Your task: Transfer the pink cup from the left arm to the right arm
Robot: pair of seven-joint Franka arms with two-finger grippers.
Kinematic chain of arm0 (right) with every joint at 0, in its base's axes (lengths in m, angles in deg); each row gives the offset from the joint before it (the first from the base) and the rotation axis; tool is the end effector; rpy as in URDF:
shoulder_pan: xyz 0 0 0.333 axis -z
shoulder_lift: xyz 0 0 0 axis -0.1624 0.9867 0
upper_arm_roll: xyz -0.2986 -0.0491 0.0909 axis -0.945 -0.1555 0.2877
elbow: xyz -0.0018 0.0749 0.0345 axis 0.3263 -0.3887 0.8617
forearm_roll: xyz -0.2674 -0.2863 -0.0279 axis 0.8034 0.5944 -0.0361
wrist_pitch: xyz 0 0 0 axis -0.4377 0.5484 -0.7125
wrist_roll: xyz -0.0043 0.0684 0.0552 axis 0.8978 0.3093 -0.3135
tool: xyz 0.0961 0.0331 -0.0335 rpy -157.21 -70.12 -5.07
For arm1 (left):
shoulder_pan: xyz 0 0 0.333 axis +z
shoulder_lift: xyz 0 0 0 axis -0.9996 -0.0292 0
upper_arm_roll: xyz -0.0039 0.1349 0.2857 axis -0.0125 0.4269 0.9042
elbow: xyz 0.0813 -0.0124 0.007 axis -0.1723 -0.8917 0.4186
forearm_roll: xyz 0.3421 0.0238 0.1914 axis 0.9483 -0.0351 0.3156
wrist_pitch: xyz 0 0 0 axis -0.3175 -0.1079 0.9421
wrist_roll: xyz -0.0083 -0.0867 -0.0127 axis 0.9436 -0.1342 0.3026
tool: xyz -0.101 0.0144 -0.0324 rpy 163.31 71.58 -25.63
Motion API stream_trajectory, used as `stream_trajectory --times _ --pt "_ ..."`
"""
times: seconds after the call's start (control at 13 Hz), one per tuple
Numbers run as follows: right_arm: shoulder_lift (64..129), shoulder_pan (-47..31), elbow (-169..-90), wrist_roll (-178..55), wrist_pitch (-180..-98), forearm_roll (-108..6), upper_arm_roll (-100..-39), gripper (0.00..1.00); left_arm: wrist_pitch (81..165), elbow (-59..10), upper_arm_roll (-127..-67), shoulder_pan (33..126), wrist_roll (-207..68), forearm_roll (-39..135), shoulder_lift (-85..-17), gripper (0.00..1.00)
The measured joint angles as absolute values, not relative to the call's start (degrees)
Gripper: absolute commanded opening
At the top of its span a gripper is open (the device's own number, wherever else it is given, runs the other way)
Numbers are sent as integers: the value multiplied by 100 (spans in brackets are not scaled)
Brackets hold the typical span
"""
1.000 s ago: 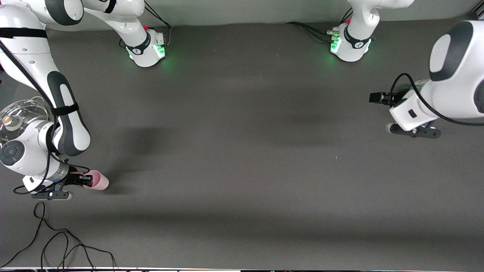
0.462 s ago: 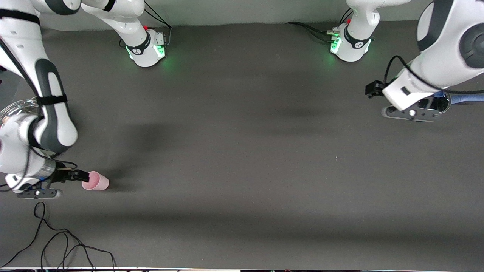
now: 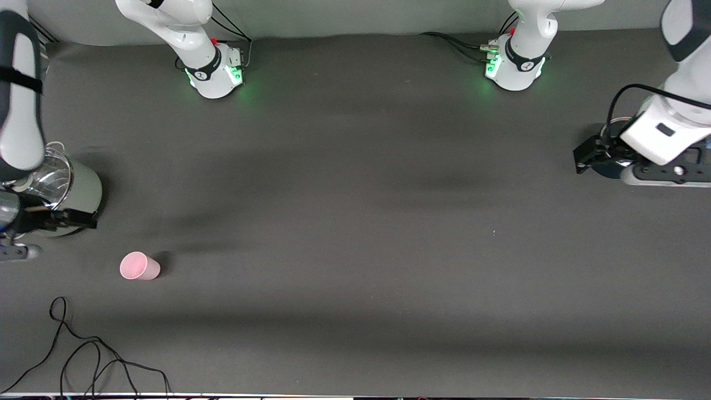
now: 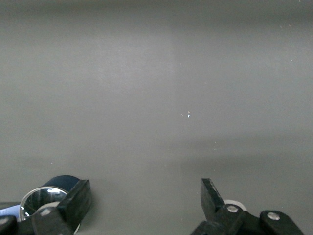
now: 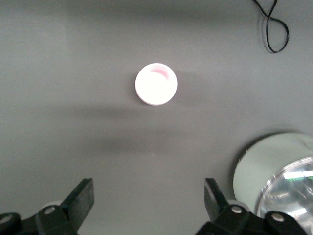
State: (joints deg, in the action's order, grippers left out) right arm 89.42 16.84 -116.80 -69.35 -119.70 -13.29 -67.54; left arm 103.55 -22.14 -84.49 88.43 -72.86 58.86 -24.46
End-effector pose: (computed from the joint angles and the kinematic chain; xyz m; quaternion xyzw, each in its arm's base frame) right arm 0.6244 -0.1174 0.4953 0.9982 0.0179 -0.0573 0.0036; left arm 0.5569 -0.0539 0.5850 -0.9994 0.0270 -0.0142 0.0162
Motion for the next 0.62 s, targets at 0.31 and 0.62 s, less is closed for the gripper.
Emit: stream_trajectory --times 0.31,0.62 --pt "8408 1478 -11245 -6878 -11397 -1495 -6712 100 10230 -1935 -8422 8772 -7308 5885 -2789 100" --pt "8067 1220 -11333 -6536 -11253 -1614 -6704 100 10018 -1867 -8422 8739 -7307 5885 -2847 100"
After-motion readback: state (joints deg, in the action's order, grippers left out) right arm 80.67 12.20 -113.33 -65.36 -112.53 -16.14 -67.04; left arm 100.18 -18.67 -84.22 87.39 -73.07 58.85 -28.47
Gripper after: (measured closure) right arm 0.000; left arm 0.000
